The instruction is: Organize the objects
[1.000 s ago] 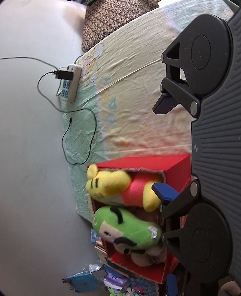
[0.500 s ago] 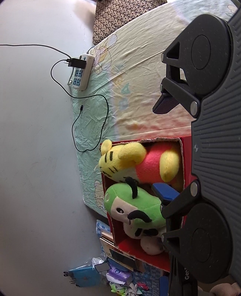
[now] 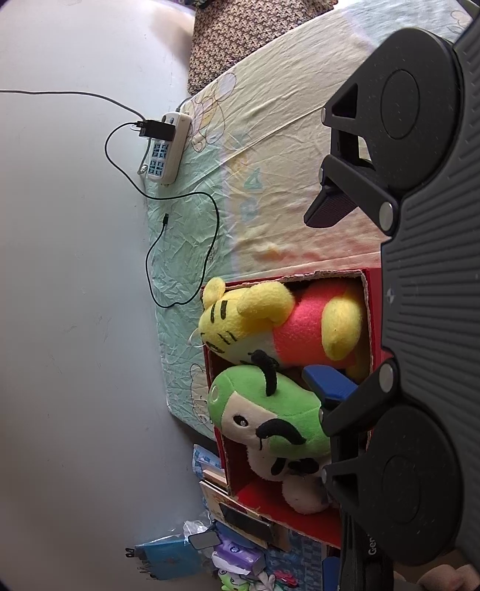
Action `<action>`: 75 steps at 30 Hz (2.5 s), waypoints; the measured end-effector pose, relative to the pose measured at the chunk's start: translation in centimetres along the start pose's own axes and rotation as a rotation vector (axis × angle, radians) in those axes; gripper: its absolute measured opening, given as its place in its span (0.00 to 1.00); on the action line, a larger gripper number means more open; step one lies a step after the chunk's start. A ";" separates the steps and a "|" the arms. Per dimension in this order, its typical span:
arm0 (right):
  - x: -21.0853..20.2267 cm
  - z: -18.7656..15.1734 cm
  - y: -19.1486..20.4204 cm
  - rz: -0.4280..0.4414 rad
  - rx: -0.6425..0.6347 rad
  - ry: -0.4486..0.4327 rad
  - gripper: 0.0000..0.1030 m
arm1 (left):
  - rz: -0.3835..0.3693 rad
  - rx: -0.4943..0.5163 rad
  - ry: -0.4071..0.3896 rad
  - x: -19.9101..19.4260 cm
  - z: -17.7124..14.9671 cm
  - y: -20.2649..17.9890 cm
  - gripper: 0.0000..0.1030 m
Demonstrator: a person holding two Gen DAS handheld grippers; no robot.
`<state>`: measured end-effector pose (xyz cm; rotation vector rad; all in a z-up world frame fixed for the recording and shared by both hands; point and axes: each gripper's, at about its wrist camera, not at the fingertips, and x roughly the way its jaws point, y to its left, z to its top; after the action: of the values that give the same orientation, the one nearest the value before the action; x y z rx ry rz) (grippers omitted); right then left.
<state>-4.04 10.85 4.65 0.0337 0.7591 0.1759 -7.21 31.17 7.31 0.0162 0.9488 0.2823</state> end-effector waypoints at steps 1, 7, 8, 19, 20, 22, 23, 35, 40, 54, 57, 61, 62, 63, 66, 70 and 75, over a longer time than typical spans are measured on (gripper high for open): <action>0.0 0.0 0.2 0.000 -0.006 -0.002 0.81 | 0.003 -0.003 0.003 0.1 0.0 0.0 0.98; 0.3 0.3 0.9 0.009 -0.026 -0.001 0.81 | -0.002 -0.017 0.016 0.4 0.1 0.7 0.98; 0.3 0.3 1.0 0.011 -0.027 -0.001 0.81 | 0.000 -0.020 0.018 0.4 0.0 0.7 0.98; 0.6 -0.3 1.0 0.020 -0.009 0.020 0.81 | 0.008 -0.004 0.058 0.9 -0.6 0.7 0.99; 0.5 -0.3 1.0 0.020 -0.008 0.021 0.81 | 0.011 -0.003 0.059 0.9 -0.6 0.6 0.99; 0.5 -0.3 1.1 0.020 -0.008 0.021 0.81 | 0.012 -0.003 0.063 1.0 -0.7 0.7 0.99; 0.5 -0.3 1.1 0.020 -0.008 0.020 0.81 | 0.012 -0.004 0.063 1.0 -0.7 0.8 0.99; 0.4 -0.3 1.3 0.023 -0.020 0.013 0.81 | 0.032 -0.001 0.037 0.6 -0.8 1.1 0.99; 0.4 -0.4 1.2 0.019 -0.017 0.014 0.81 | 0.043 0.000 0.033 0.7 -0.8 1.1 0.99; 0.5 -0.5 1.4 0.015 -0.018 0.022 0.81 | 0.051 0.012 0.036 0.8 -1.0 0.8 1.00; 0.5 -0.5 1.4 0.017 -0.015 0.024 0.81 | 0.051 0.012 0.035 0.9 -1.0 0.8 1.00; 0.6 -0.4 1.3 0.021 -0.009 0.025 0.81 | 0.050 0.014 0.034 0.9 -0.9 0.8 1.00; 0.6 -0.4 1.4 0.022 -0.008 0.025 0.81 | 0.051 0.014 0.034 0.9 -1.0 0.8 1.00; 0.7 -0.4 1.4 0.021 -0.008 0.026 0.81 | 0.051 0.013 0.034 0.9 -1.0 0.8 1.00; 0.8 -0.3 1.3 0.021 -0.004 0.028 0.82 | 0.051 0.012 0.034 0.9 -1.0 0.8 1.00; 1.0 -0.3 1.4 0.021 -0.003 0.030 0.81 | 0.054 0.013 0.035 1.1 -0.7 1.0 1.00; 1.3 -0.3 1.4 0.022 -0.004 0.035 0.82 | 0.060 0.011 0.035 1.5 -0.2 1.3 1.00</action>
<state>-3.58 12.46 3.66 0.0351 0.7931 0.2000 -6.86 32.74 6.15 0.0499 0.9853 0.3333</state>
